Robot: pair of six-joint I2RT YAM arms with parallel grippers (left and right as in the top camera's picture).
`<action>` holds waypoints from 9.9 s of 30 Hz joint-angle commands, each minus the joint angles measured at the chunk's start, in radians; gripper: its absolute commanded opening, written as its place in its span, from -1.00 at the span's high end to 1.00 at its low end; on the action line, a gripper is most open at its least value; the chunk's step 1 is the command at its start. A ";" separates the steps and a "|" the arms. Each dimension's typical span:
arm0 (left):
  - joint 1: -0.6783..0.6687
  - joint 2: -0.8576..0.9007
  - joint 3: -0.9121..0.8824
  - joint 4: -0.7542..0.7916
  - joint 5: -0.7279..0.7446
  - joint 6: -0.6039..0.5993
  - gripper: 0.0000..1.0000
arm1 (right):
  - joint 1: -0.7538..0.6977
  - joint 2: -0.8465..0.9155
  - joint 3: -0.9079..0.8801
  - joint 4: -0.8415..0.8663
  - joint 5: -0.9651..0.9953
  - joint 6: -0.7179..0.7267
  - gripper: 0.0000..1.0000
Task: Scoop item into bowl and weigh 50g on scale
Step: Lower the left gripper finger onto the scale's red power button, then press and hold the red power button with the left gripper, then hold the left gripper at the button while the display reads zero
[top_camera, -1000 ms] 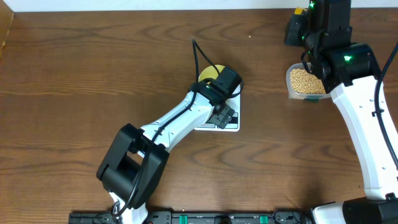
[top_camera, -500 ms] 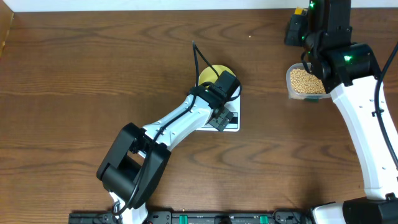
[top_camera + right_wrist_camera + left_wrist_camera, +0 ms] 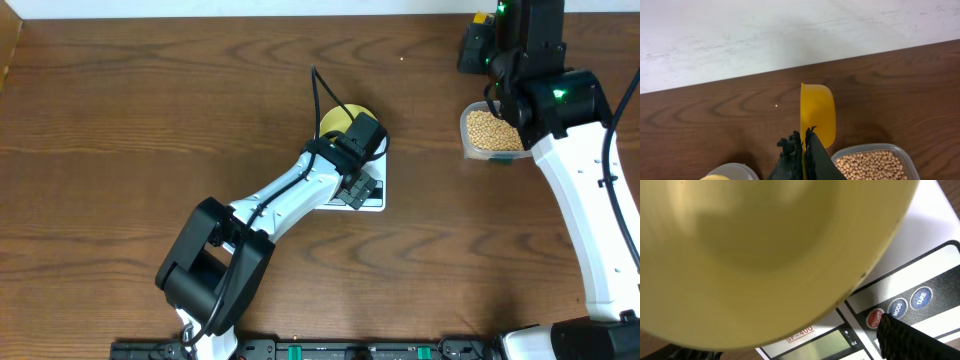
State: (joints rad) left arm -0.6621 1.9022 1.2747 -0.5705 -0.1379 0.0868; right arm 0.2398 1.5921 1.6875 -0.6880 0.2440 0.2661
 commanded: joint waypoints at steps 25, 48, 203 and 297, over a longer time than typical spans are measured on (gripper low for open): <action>0.001 0.006 -0.011 0.012 -0.017 0.037 -0.95 | 0.002 -0.014 0.014 0.000 0.012 -0.005 0.97; 0.001 0.006 -0.011 0.012 -0.018 0.028 -0.95 | 0.002 -0.014 0.014 0.000 0.012 -0.005 0.97; 0.024 0.035 -0.080 0.056 -0.058 0.010 -0.95 | 0.002 -0.014 0.014 -0.012 0.009 -0.005 0.97; -0.011 0.018 -0.080 0.087 -0.058 0.048 -0.95 | 0.002 -0.014 0.014 -0.013 0.009 -0.005 0.97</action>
State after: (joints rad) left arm -0.6769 1.8854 1.2034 -0.4828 -0.1860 0.1314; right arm 0.2398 1.5921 1.6875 -0.6991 0.2436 0.2661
